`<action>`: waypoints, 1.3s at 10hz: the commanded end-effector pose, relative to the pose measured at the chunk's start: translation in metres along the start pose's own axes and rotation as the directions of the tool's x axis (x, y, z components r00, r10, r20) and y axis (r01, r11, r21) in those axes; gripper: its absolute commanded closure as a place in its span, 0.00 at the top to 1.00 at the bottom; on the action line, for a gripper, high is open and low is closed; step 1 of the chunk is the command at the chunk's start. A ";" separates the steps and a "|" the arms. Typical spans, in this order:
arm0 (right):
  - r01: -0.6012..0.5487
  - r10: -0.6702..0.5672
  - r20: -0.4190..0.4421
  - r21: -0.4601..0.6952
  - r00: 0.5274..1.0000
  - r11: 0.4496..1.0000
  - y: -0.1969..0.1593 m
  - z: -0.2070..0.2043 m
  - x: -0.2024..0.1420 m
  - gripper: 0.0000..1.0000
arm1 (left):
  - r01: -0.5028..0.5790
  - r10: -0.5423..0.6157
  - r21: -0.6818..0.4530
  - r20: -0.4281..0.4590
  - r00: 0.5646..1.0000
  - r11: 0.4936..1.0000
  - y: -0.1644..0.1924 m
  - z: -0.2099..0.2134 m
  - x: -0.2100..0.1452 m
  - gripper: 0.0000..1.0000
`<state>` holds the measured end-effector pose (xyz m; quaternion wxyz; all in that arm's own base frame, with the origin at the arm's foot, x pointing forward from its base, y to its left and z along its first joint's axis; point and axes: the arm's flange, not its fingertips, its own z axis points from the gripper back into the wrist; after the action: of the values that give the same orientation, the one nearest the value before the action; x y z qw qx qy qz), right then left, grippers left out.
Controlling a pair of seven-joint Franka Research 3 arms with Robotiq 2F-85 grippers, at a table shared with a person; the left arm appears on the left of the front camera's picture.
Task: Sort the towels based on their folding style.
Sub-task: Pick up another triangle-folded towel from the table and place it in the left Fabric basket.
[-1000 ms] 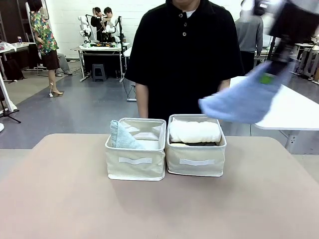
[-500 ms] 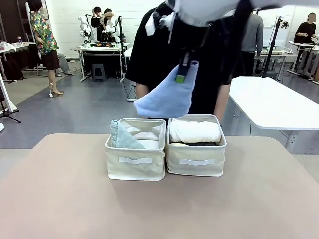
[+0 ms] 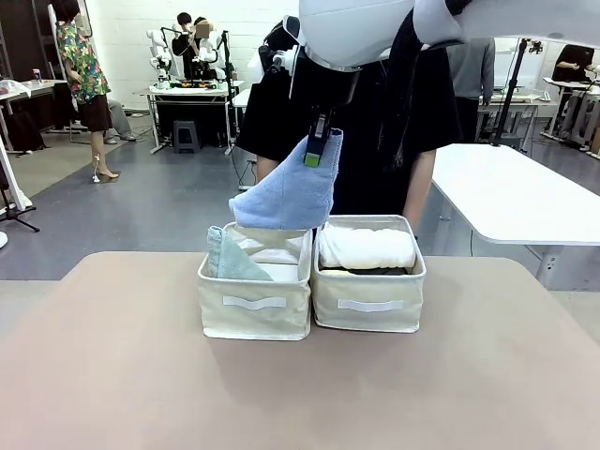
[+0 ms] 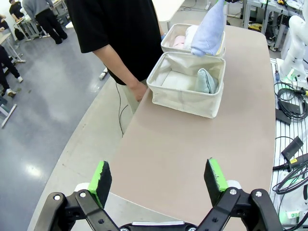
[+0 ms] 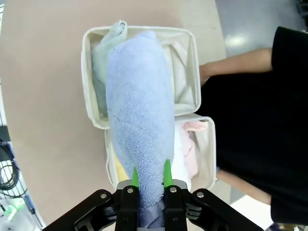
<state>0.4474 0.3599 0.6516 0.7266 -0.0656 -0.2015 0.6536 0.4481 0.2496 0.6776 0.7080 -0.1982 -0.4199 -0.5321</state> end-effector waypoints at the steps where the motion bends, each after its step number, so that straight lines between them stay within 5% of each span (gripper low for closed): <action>1: 0.001 -0.002 -0.007 -0.012 1.000 1.000 -0.001 0.005 -0.004 0.19 | 0.000 0.000 0.000 -0.003 1.000 1.000 -0.002 0.001 0.000 1.00; 5: -0.029 0.029 -0.022 0.031 0.999 0.999 -0.003 0.003 0.009 0.19 | 0.000 0.000 0.000 -0.003 1.000 1.000 -0.002 0.001 0.000 1.00; 9: -0.084 0.102 -0.066 0.237 0.993 0.968 -0.076 -0.021 0.064 0.19 | 0.000 0.000 0.000 -0.003 1.000 1.000 -0.002 0.001 0.000 1.00; 13: 0.004 -0.008 0.026 0.165 1.000 0.986 -0.110 -0.023 0.046 0.19 | 0.000 0.000 0.000 -0.003 1.000 1.000 -0.002 0.001 0.000 1.00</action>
<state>0.5516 0.3884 0.6623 0.7255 0.0039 -0.1306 0.6757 0.4481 0.2498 0.6776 0.7081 -0.1981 -0.4199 -0.5320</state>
